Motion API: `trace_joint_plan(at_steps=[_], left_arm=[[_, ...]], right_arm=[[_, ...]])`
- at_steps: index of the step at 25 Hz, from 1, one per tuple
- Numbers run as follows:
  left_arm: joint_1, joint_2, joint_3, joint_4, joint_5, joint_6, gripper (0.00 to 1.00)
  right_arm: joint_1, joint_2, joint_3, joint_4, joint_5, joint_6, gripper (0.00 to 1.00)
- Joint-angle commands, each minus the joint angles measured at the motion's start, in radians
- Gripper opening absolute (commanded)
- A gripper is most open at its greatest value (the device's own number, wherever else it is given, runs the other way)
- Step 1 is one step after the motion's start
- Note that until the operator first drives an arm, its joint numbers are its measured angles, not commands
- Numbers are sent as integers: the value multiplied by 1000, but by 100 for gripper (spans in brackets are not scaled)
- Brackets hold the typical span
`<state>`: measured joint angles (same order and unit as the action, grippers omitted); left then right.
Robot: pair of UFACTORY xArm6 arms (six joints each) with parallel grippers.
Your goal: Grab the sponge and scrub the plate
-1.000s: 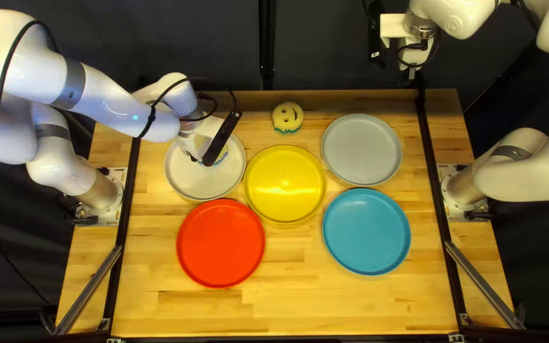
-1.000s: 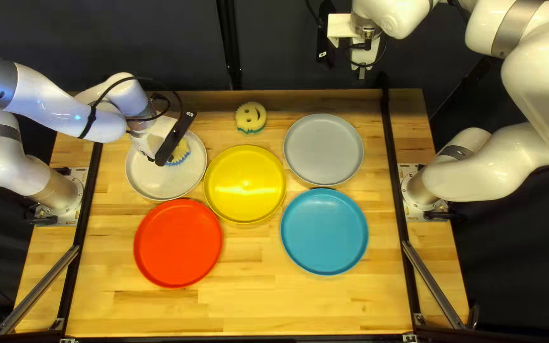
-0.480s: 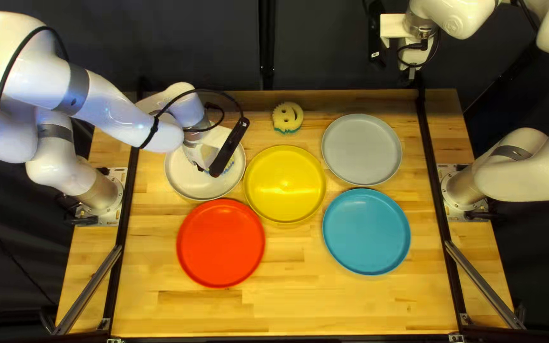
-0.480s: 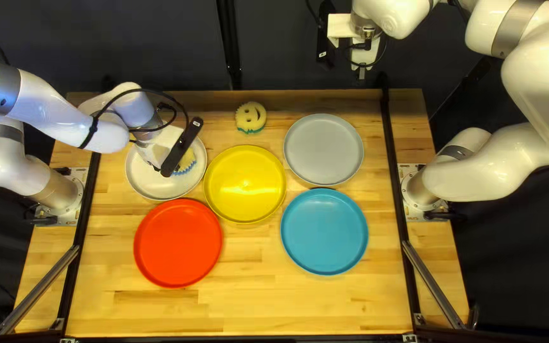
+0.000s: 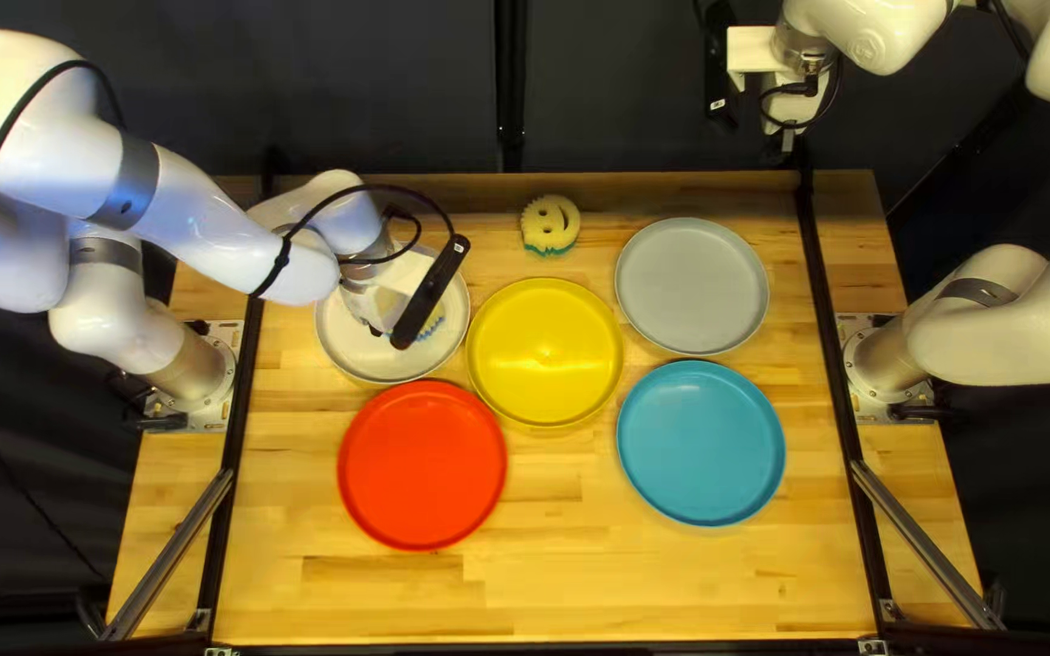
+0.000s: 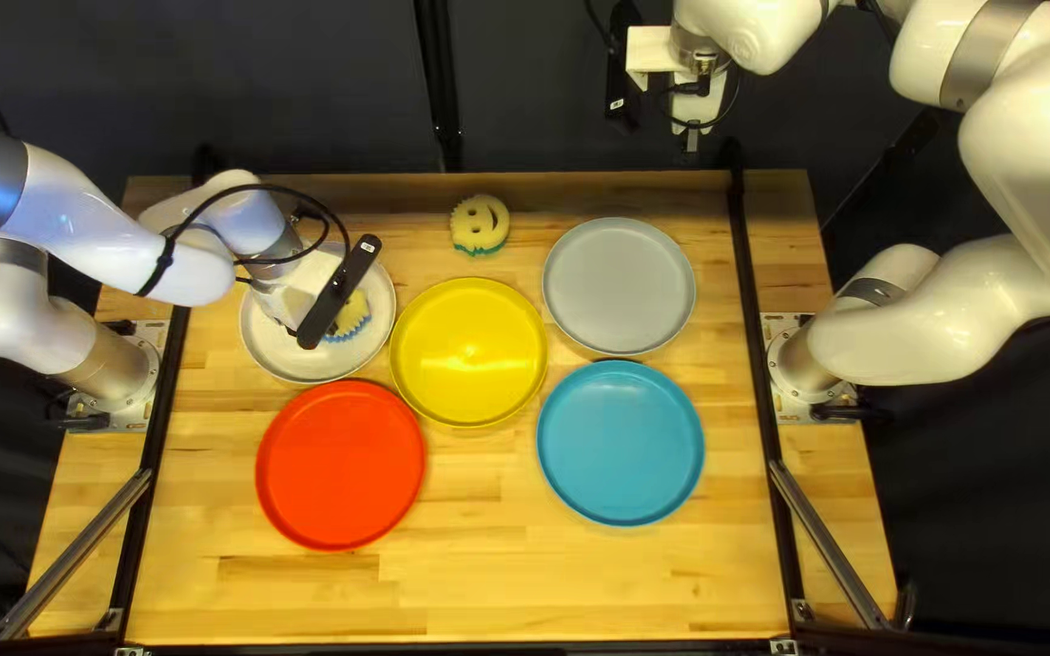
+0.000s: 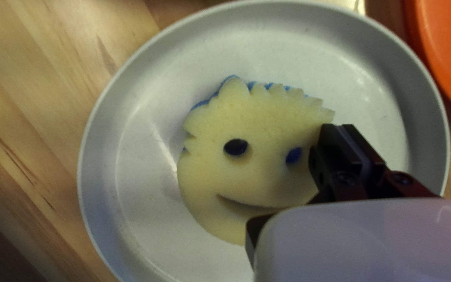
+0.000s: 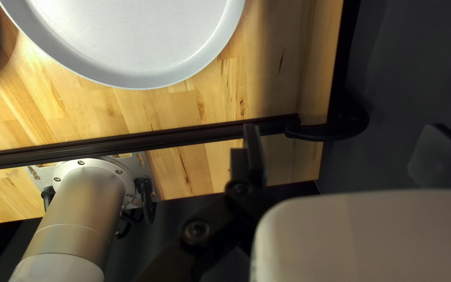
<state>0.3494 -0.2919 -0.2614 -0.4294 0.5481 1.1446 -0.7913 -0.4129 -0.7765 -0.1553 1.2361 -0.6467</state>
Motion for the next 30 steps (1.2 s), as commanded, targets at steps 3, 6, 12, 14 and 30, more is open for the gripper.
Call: trace_joint_plan(at_steps=[3, 6, 12, 14, 30], left_arm=[[73, -27, -3, 37, 55, 8, 0], [73, 22, -47, 29, 48, 11, 0], [47, 119, -128, -2, 21, 26, 0], [13, 151, -150, -23, 0, 22, 0], [-260, -26, -203, 213, 67, -443, 0]], right_arm=[[0, 0, 0, 0, 0, 0, 100], [0, 0, 0, 0, 0, 0, 100], [0, 0, 0, 0, 0, 0, 100], [0, 0, 0, 0, 0, 0, 100], [0, 0, 0, 0, 0, 0, 100]])
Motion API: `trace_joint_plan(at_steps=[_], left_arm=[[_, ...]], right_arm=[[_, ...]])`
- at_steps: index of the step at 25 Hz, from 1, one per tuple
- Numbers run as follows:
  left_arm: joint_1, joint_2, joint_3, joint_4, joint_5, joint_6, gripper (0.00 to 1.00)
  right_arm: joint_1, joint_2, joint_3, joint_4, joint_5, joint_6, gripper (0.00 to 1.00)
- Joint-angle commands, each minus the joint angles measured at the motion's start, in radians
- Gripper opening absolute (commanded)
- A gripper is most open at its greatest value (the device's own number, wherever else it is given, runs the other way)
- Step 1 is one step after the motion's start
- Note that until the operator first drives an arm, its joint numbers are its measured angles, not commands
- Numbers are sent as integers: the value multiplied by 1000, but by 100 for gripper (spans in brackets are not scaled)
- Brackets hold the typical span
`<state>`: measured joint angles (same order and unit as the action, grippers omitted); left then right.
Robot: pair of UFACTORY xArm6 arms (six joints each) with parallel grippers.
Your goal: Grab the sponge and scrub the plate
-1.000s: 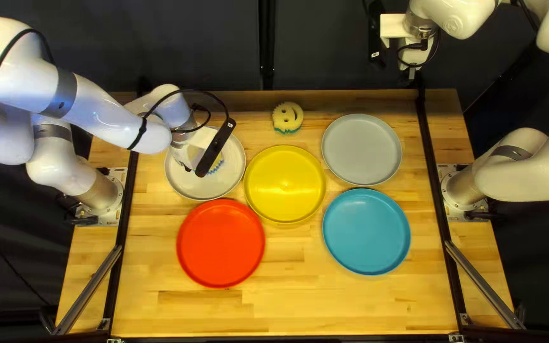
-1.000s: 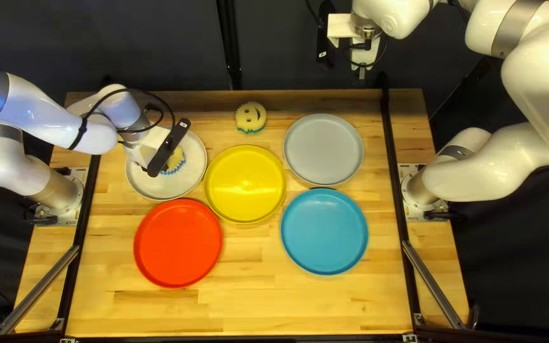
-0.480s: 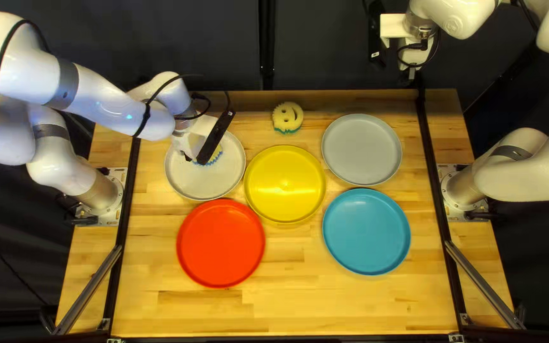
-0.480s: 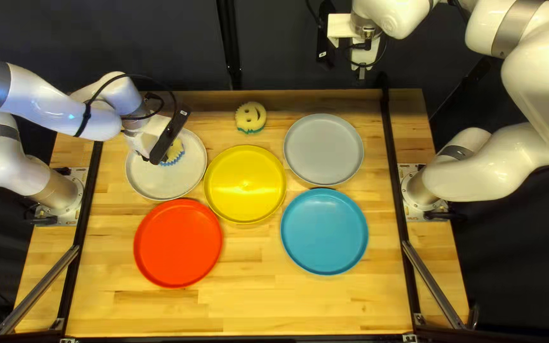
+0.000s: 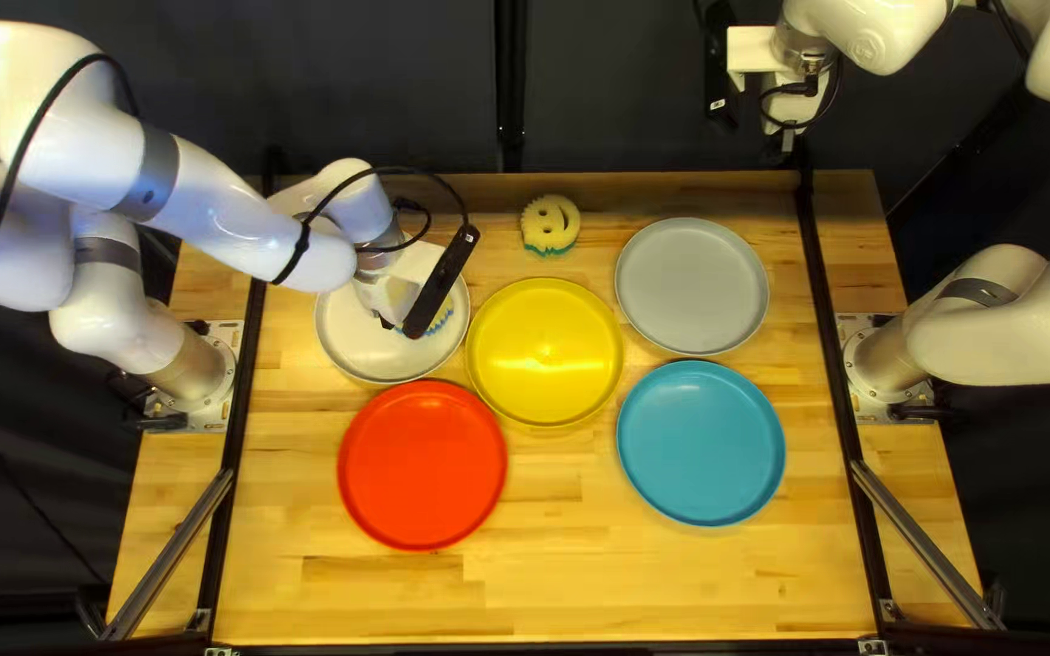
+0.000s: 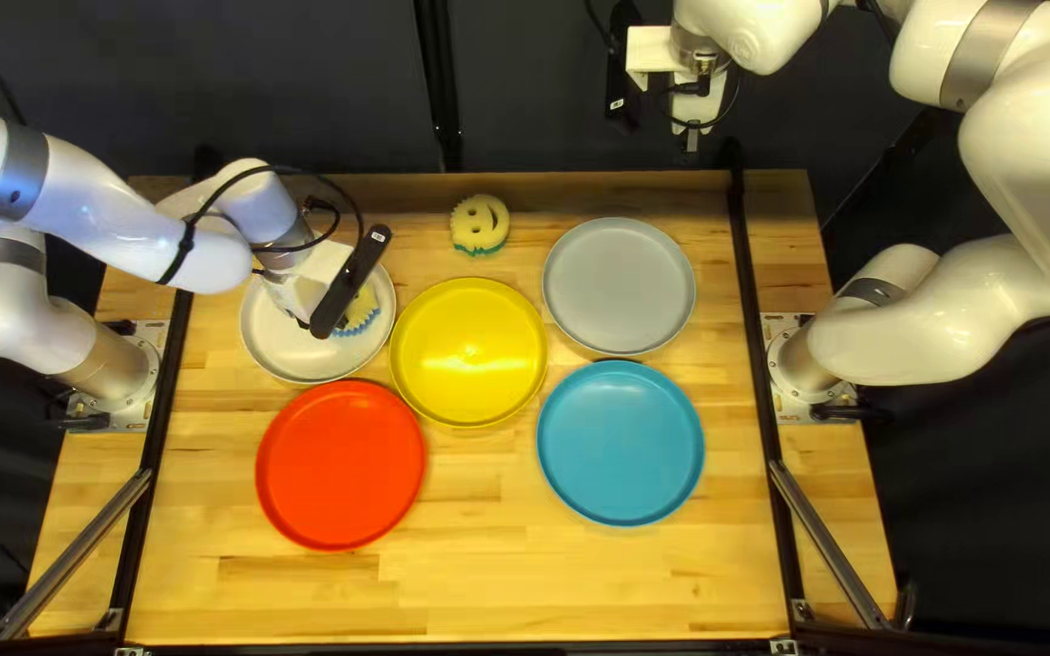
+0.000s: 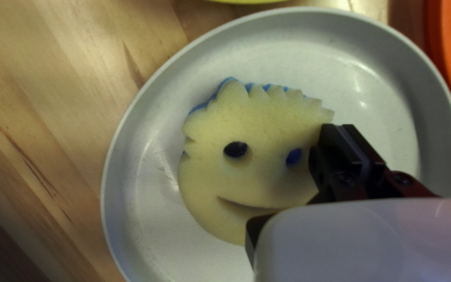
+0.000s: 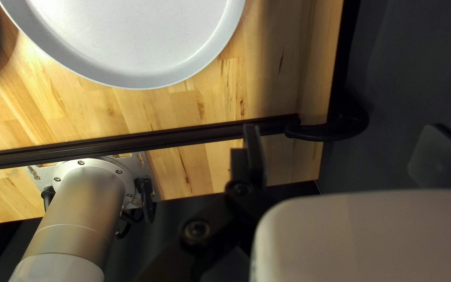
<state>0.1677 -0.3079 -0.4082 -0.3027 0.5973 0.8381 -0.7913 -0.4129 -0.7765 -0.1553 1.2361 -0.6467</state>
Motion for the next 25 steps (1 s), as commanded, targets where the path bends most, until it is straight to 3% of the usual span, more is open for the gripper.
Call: trace_joint_plan(at_steps=[1, 10, 15, 19, 25], left_arm=[[-102, 4, -75, 103, 9, -168, 0], [-278, 154, -190, 261, -156, -379, 0], [-311, 303, -229, 248, -321, -350, 0], [-338, 394, -255, 145, -419, -249, 0], [-332, 466, -281, -187, -455, 101, 0]], right_arm=[[0, 0, 0, 0, 0, 0, 100], [0, 0, 0, 0, 0, 0, 100], [0, 0, 0, 0, 0, 0, 100], [0, 0, 0, 0, 0, 0, 100], [0, 0, 0, 0, 0, 0, 100]])
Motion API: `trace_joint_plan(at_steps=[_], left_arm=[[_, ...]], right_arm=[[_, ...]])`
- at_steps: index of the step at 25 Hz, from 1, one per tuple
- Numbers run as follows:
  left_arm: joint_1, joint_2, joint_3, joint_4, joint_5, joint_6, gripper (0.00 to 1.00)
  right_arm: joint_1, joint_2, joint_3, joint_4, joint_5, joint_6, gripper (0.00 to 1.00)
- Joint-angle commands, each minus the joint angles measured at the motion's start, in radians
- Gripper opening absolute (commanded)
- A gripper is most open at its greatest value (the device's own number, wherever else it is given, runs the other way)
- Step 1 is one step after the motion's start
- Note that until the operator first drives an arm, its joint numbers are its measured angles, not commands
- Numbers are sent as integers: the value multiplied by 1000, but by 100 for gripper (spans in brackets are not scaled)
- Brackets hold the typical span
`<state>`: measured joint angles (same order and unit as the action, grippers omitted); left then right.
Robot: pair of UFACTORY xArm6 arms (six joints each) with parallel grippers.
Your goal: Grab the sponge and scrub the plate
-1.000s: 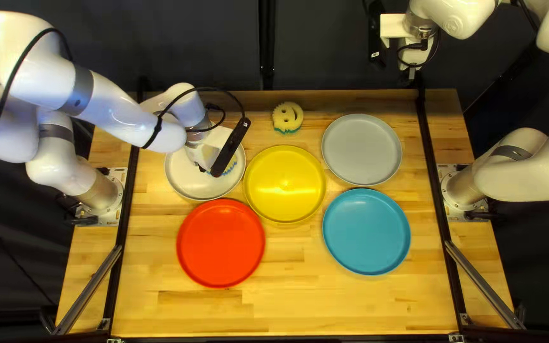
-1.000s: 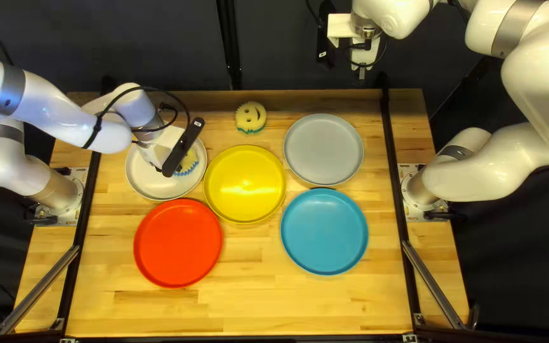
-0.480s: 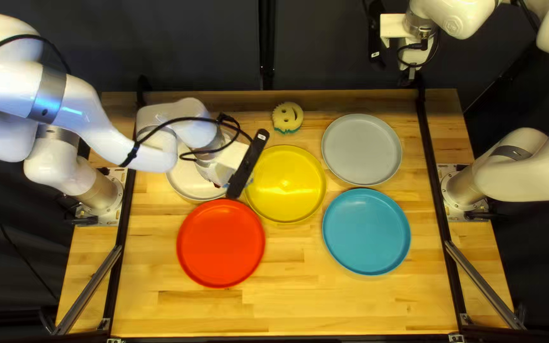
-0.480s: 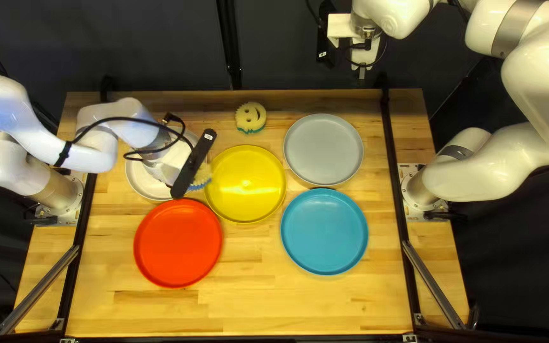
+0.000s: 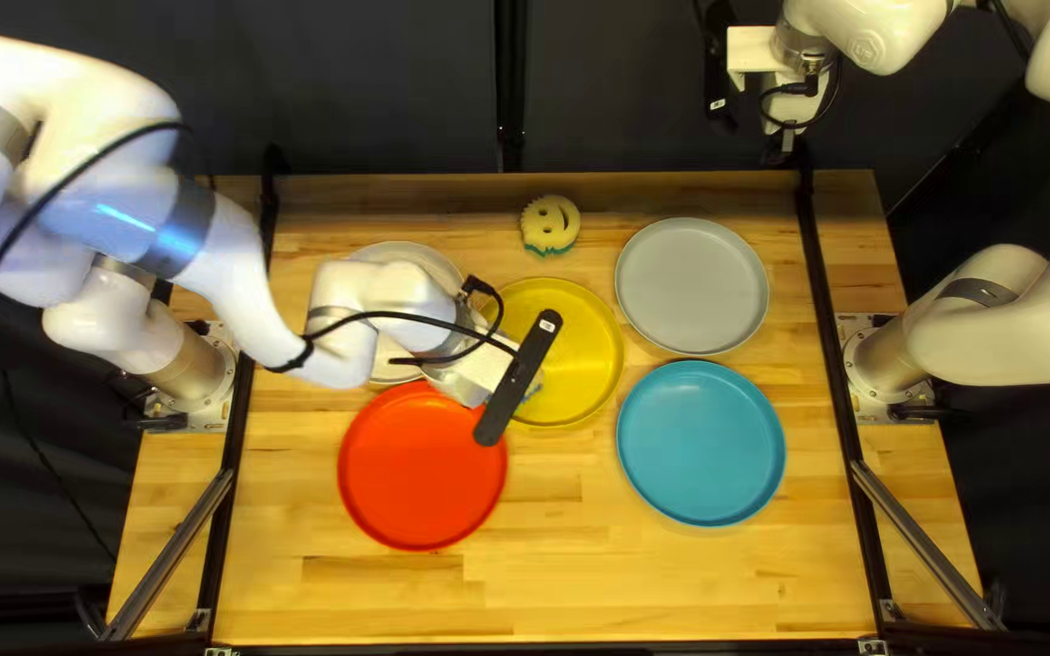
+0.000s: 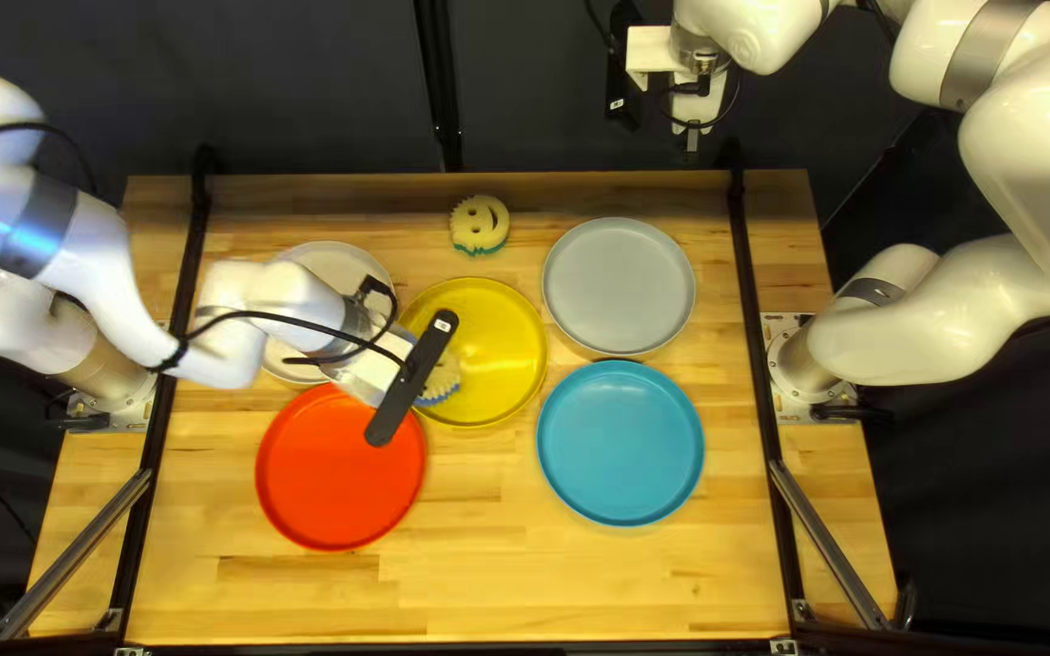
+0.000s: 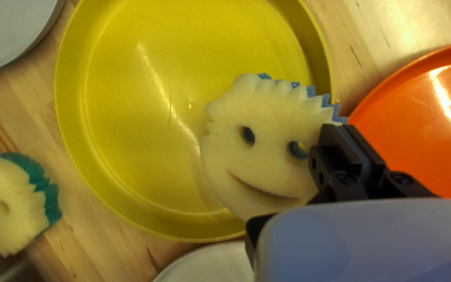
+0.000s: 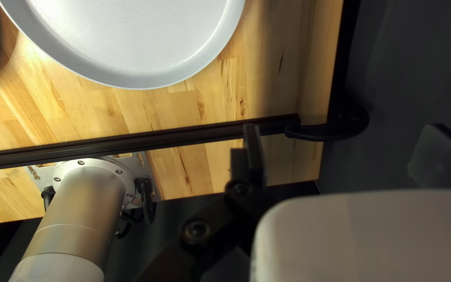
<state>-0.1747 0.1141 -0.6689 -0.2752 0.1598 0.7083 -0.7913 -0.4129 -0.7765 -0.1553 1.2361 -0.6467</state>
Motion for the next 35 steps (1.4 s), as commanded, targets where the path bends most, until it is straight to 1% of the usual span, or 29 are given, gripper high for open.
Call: trace_joint_plan(at_steps=[1, 5, 8, 10, 13, 16, 20, 25, 27, 30, 35], left_arm=[[21, 42, -20, -234, -7, 260, 0], [76, 27, -9, -280, 39, 348, 0], [131, 25, -3, -338, 75, 447, 0], [163, 26, -5, -347, 101, 479, 0], [211, 17, -17, -296, 152, 466, 0], [236, 12, -32, -252, 188, 440, 0], [203, 30, -66, -211, 195, 378, 0], [131, 71, -90, -230, 164, 354, 0], [110, 73, -92, -223, 161, 336, 0], [76, 64, -95, -187, 163, 282, 0], [59, 72, -111, -168, 161, 260, 0]], right_arm=[[0, 0, 0, 0, 0, 0, 100], [0, 0, 0, 0, 0, 0, 100], [0, 0, 0, 0, 0, 0, 100], [0, 0, 0, 0, 0, 0, 100], [0, 0, 0, 0, 0, 0, 100], [0, 0, 0, 0, 0, 0, 100], [0, 0, 0, 0, 0, 0, 100], [0, 0, 0, 0, 0, 0, 100], [0, 0, 0, 0, 0, 0, 100], [0, 0, 0, 0, 0, 0, 100], [0, 0, 0, 0, 0, 0, 100]])
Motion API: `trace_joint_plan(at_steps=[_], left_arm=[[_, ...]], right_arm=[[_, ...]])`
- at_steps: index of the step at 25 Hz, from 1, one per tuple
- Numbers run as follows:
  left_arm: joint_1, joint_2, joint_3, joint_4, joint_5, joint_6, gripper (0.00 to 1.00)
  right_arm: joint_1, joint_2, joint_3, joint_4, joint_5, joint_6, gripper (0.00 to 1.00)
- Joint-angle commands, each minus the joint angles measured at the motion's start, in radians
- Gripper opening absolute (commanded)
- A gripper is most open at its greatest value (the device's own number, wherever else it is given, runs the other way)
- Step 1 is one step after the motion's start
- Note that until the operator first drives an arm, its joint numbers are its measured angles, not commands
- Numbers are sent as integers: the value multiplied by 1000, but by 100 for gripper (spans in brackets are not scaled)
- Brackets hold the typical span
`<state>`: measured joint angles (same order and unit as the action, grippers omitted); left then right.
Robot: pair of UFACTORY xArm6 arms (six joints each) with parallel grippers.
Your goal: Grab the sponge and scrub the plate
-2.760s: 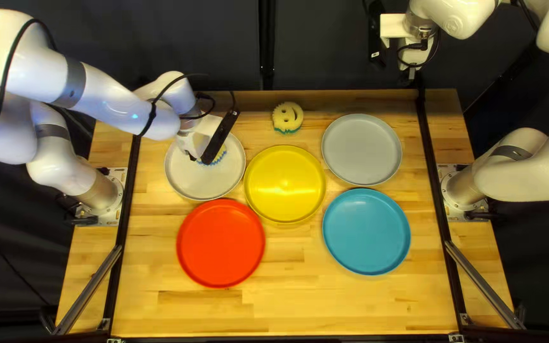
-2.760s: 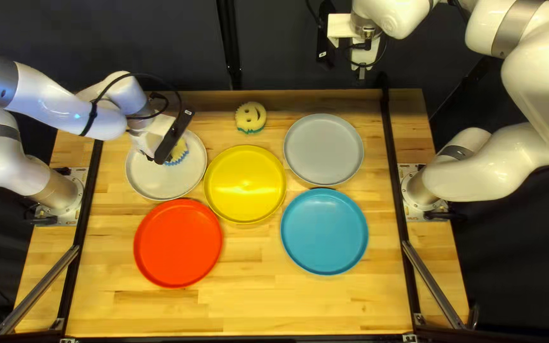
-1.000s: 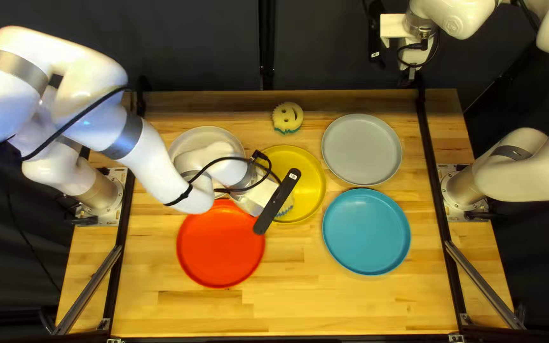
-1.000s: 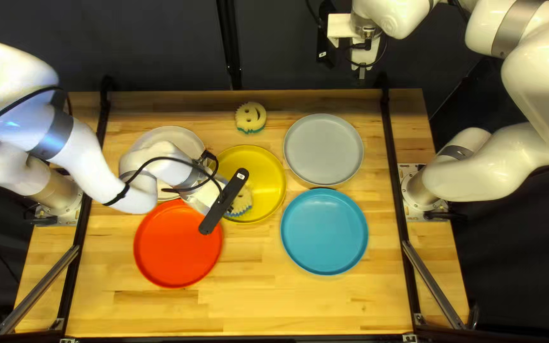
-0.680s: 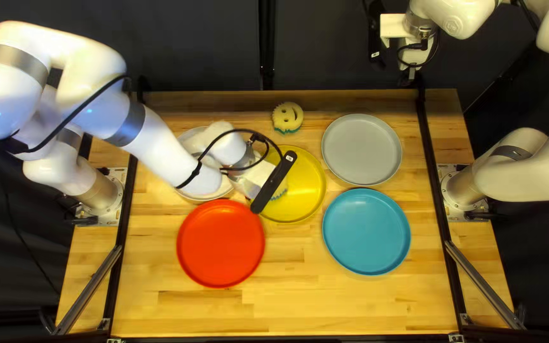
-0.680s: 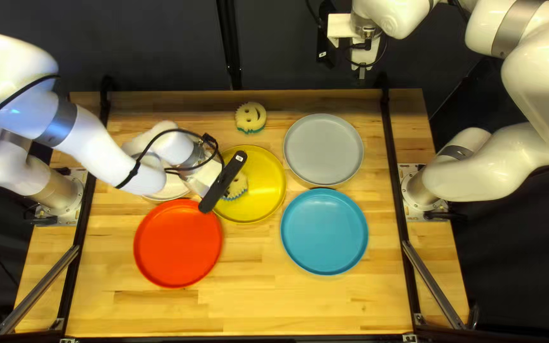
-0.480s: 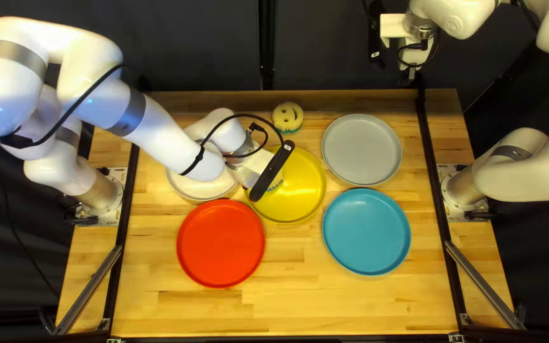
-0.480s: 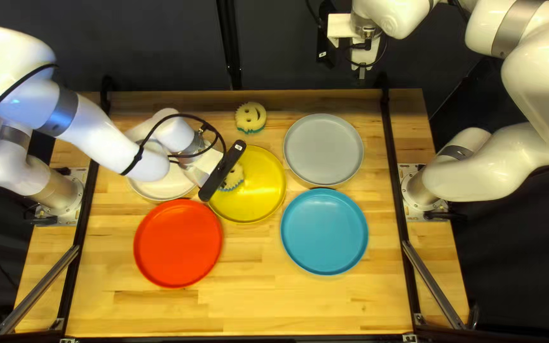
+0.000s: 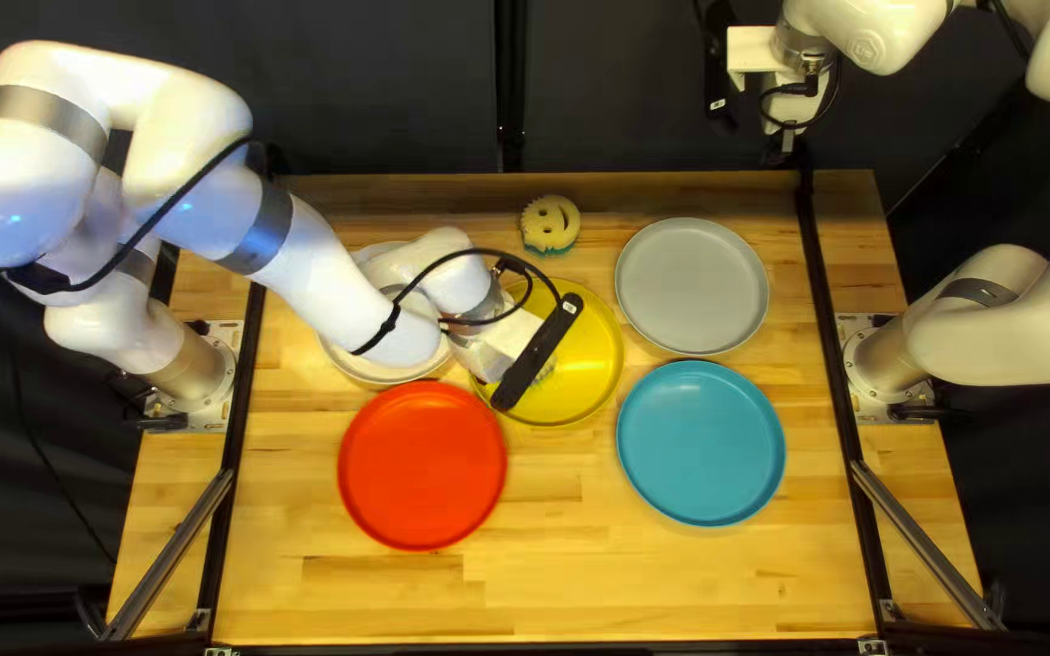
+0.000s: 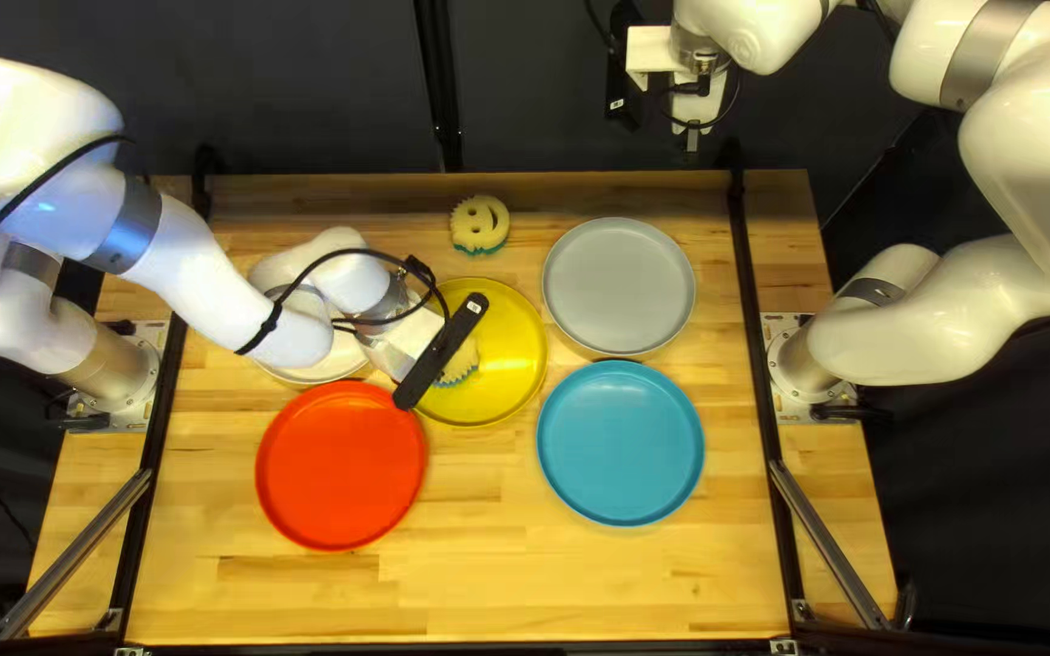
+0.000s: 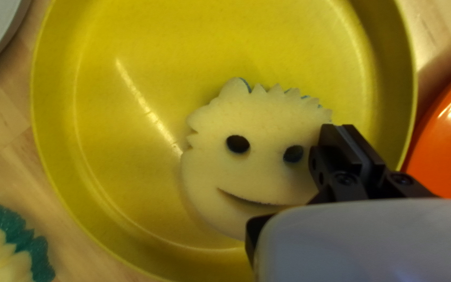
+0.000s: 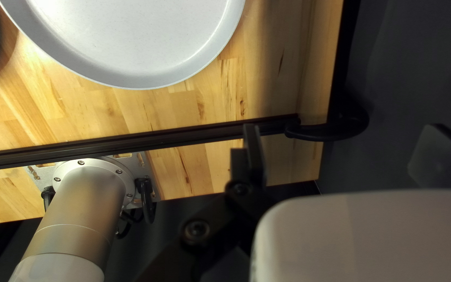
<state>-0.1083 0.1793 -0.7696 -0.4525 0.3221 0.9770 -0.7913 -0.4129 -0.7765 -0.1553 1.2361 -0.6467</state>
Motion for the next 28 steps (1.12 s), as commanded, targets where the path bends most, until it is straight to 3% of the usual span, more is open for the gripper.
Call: trace_joint_plan(at_steps=[1, 9, 18, 23, 28], left_arm=[[-4, 12, -13, 5, 0, -1, 0], [115, 40, -34, -47, 54, 139, 0], [203, 77, -149, 62, 172, 101, 0], [167, 94, -157, 55, 159, 85, 0], [98, 68, -97, 42, 108, 47, 0]], right_arm=[[0, 0, 0, 0, 0, 0, 100], [0, 0, 0, 0, 0, 0, 100], [0, 0, 0, 0, 0, 0, 100], [0, 0, 0, 0, 0, 0, 100], [0, 0, 0, 0, 0, 0, 100]])
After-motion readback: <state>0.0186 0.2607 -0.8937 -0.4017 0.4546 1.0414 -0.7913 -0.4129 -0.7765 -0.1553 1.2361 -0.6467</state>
